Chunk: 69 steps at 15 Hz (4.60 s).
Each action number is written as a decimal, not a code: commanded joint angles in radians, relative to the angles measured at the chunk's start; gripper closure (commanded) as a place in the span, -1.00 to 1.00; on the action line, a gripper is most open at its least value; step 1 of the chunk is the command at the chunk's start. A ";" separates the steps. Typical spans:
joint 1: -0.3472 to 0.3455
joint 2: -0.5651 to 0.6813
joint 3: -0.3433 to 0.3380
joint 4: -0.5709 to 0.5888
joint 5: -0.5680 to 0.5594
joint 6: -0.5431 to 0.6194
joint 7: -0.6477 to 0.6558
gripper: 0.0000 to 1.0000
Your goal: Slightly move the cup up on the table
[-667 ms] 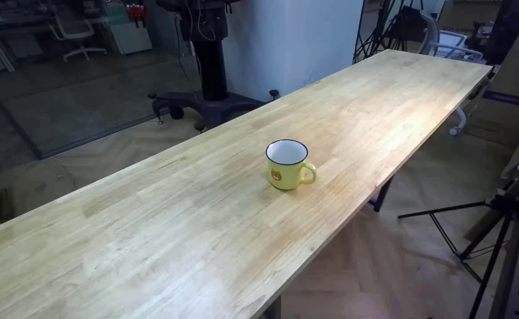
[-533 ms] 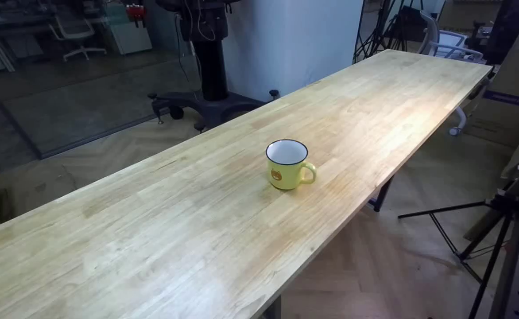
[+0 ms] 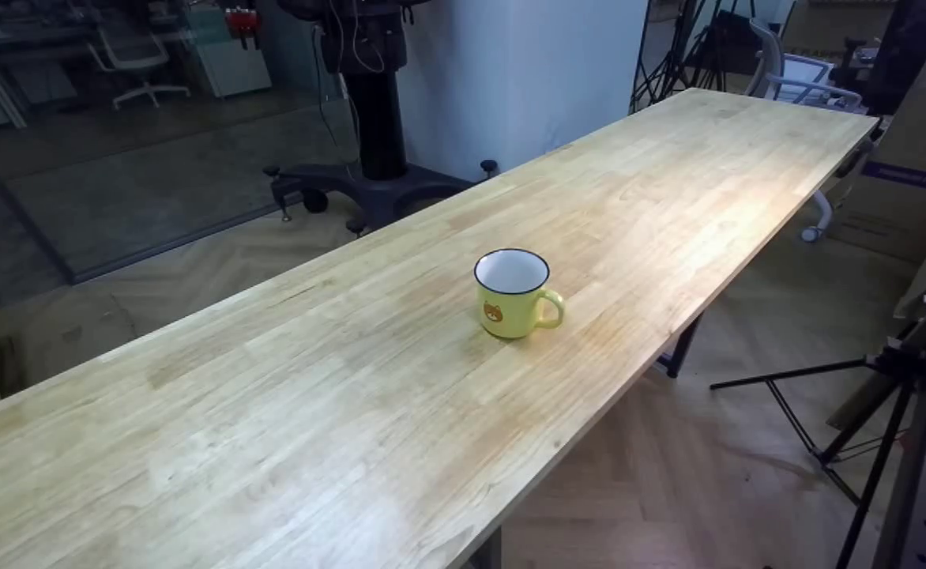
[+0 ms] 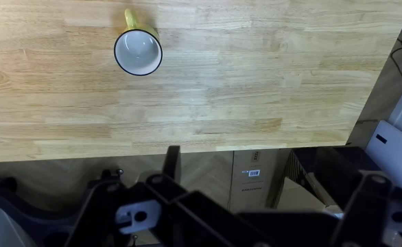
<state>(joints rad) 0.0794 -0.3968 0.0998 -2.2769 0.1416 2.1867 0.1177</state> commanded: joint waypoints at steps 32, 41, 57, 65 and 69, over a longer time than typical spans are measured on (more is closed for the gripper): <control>-0.039 0.381 -0.059 -0.147 -0.305 0.452 -0.013 -1.00; -0.035 0.494 -0.063 -0.148 -0.217 0.506 -0.102 -1.00; -0.035 0.779 -0.050 -0.124 -0.236 0.762 -0.140 -1.00; -0.055 0.841 -0.046 -0.096 -0.234 0.760 -0.213 -1.00; -0.087 0.868 -0.030 -0.070 -0.231 0.747 -0.265 -1.00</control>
<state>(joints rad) 0.0253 0.4457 0.0468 -2.3820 -0.0978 2.9475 -0.1071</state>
